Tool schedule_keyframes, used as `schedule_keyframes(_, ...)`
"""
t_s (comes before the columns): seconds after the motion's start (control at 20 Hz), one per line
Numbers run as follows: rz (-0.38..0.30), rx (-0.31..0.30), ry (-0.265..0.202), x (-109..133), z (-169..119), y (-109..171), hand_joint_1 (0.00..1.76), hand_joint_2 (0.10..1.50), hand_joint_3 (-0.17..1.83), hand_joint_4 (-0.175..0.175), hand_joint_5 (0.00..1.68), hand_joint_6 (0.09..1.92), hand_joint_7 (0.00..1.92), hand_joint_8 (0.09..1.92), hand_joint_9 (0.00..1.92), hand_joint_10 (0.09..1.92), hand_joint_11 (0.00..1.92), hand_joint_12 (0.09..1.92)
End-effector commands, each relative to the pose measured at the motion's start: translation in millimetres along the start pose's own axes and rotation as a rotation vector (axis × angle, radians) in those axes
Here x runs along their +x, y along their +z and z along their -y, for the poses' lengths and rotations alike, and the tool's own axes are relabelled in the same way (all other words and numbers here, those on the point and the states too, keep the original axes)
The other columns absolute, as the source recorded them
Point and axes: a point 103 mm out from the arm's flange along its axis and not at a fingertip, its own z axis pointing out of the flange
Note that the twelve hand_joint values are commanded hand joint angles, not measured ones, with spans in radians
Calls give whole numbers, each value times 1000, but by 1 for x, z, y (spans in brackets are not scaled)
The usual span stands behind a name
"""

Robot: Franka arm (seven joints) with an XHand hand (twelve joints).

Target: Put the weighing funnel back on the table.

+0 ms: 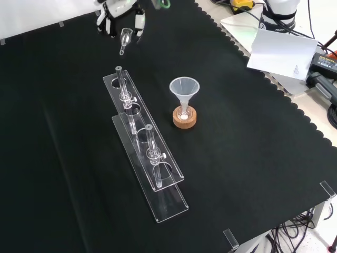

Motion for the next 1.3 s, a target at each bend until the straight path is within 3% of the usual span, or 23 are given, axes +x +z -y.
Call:
schedule_keyframes(0.05, -7, 20, -58, 16, -57, 24, 1101, 715, 600, 175, 1200, 779, 416, 703, 829, 420, 836, 1032)
schedule_keyframes(0.65, -8, 38, -93, 33, -105, 58, 1101, 716, 600, 175, 1199, 781, 417, 705, 829, 419, 836, 1032)
schedule_keyframes(1.3, -21, 61, -84, 29, -117, 90, 1101, 717, 600, 175, 1197, 785, 418, 707, 829, 419, 836, 1032)
